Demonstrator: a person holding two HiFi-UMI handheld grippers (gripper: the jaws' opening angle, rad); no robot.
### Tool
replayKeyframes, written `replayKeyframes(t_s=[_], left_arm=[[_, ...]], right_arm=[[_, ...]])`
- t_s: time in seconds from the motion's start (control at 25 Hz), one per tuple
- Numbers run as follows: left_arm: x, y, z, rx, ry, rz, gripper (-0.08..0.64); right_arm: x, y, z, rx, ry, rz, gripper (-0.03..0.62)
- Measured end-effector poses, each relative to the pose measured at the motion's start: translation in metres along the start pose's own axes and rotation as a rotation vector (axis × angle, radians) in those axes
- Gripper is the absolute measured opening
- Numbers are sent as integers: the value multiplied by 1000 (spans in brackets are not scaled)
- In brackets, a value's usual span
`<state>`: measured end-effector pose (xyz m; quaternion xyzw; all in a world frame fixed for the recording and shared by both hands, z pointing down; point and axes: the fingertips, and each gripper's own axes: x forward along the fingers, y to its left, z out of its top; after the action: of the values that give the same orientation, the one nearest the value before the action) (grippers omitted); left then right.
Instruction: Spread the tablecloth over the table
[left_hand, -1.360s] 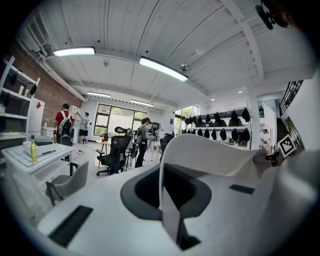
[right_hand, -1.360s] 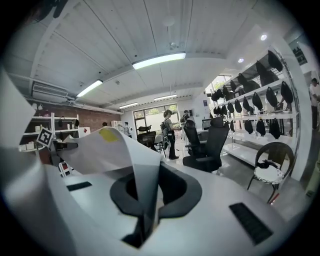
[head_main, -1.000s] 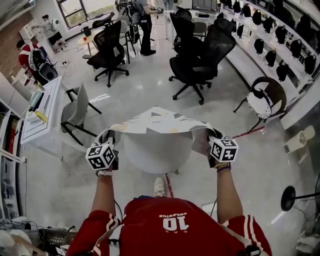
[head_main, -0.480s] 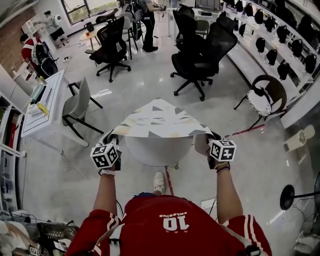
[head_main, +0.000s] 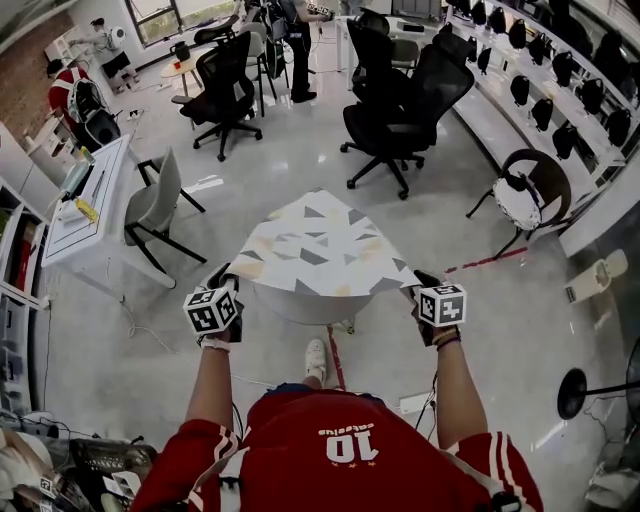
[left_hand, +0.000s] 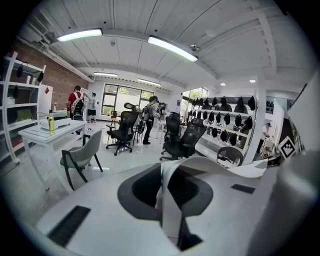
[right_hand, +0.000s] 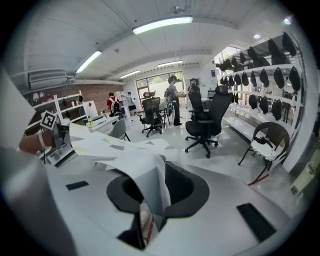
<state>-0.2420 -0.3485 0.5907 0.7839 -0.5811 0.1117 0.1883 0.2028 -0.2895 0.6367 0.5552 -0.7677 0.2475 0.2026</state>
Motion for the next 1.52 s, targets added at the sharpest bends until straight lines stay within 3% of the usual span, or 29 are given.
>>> replayKeyframes(t_s=[0.28,0.48,0.68,0.92,1.16,1.52], left_arm=[[4,-1,-4,-19,29,26,38],[5,-4,-5,-38,48,28,38],[2,-12,-14,-42,59,7,40],[6,-40,-38,88,171,-20,77],[-4,-27,-52,154,259,-10,123],[-30,2,-70,136,295,26,152]], right_arm=[[-21,0,-22,-100,91,14,107],[-45,2,-24,-92,102,56,110],[-86,1,11,-41,-40,81,109],[-84,8,23,-39,-65,85,109],[-65,36,14,-37,-50,154,107],[-45,61,25,-55,-50,220,107]])
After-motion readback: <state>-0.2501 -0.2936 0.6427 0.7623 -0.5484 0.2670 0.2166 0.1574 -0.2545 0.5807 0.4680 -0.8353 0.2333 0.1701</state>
